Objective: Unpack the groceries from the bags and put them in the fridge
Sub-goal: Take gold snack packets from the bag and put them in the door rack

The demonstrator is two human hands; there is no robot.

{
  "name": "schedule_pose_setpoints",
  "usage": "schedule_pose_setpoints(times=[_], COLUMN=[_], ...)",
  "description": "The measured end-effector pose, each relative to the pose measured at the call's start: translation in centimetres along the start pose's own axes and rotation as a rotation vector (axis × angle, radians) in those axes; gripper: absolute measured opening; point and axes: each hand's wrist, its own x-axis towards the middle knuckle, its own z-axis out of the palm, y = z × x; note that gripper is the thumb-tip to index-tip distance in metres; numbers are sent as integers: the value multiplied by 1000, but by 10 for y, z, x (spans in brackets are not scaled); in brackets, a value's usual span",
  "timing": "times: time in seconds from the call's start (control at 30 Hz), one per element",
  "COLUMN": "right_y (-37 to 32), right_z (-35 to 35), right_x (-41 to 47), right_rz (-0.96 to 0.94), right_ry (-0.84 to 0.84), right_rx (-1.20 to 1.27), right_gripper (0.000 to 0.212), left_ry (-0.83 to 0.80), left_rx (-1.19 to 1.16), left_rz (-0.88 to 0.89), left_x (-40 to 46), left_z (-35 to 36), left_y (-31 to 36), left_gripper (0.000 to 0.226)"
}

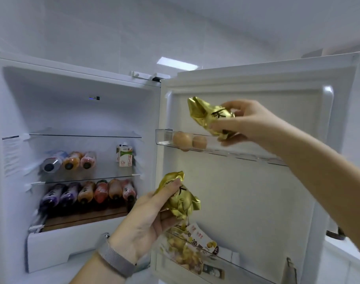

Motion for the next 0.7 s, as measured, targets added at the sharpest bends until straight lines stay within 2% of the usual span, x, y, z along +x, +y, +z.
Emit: schedule_pose_setpoints(times=[0.13,0.23,0.37,0.47,0.6,0.7], right_y=[-8,1,23,38,46,40], right_z=[-15,-15,-9,-6,-7,-10], right_x=[49,74,93,97,94,90], right_rz=[71,199,363,365,338,270], right_ry=[66,2,-80,-79,-34,57], right_rx=[-303,-530,-741,-893,-941,-975], right_gripper=[46,39,43,43,36,45], left_ry=[-63,-86,-95,-103,-109,-147], left_rx=[19,20,23,39,31,59], left_rz=[9,4,-16,-33,-56,-77], left_x=[16,24,29,30,33,37], left_z=[-3,-8,-15,-20,-26,-28], left_y=[12,17,17,17,17,16], left_gripper=[31,29,33,35,36,40])
